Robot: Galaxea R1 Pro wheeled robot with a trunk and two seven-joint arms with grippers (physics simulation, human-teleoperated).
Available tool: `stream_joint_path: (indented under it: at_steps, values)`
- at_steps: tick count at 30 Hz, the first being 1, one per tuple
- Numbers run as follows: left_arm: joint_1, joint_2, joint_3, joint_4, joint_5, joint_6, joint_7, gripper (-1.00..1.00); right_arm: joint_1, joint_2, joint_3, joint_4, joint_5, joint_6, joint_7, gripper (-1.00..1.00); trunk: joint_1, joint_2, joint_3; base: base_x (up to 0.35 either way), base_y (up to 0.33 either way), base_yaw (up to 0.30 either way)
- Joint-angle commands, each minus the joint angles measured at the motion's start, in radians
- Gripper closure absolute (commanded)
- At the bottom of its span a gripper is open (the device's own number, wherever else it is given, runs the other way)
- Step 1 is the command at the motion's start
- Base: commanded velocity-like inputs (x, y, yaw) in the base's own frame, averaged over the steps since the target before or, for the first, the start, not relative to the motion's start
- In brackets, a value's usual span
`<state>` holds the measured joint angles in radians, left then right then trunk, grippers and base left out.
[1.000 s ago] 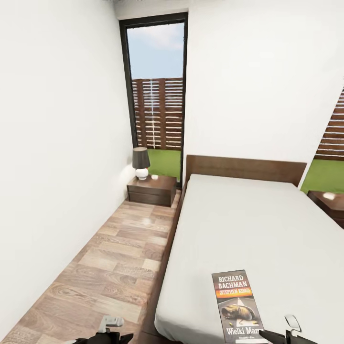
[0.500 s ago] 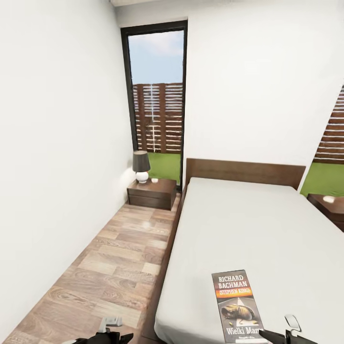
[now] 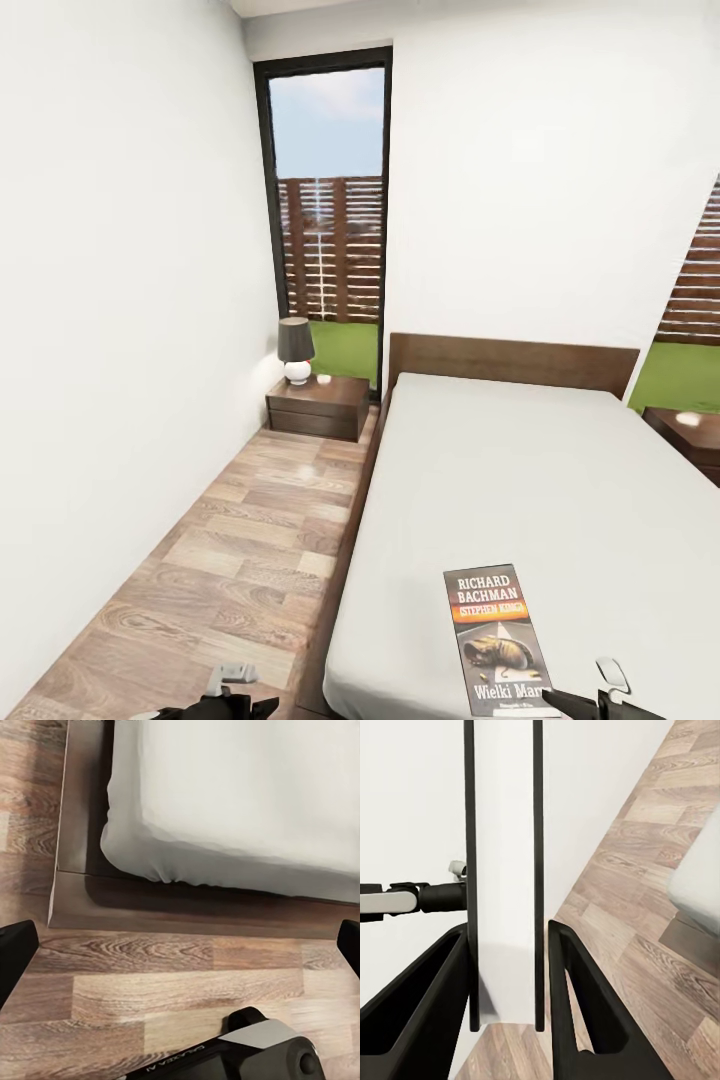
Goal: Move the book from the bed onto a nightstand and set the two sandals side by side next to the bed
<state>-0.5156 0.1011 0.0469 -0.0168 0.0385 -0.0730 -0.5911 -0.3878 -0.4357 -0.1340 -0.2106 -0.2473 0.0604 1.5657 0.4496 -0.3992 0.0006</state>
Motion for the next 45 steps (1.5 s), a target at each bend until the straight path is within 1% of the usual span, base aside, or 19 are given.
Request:
stream_joint_path:
  at_steps: [1,21,45]
  values:
    - [0.000,0.000,0.004,0.001,0.003,-0.001,-0.004,-1.00,0.000,0.000,0.001,0.000,-0.003,0.007,0.004,1.00,0.000,-0.001,0.000,0.000,0.000,0.000]
    - [-0.001,0.000,0.004,0.002,0.002,-0.001,-0.004,-1.00,0.000,-0.001,0.000,0.000,-0.004,0.010,0.004,1.00,0.000,-0.001,0.002,0.000,0.000,0.018]
    - [-0.001,0.000,0.004,0.001,0.002,-0.001,-0.004,-1.00,0.000,0.000,0.001,0.000,-0.003,0.010,0.002,1.00,0.000,-0.001,0.012,0.000,0.000,0.268]
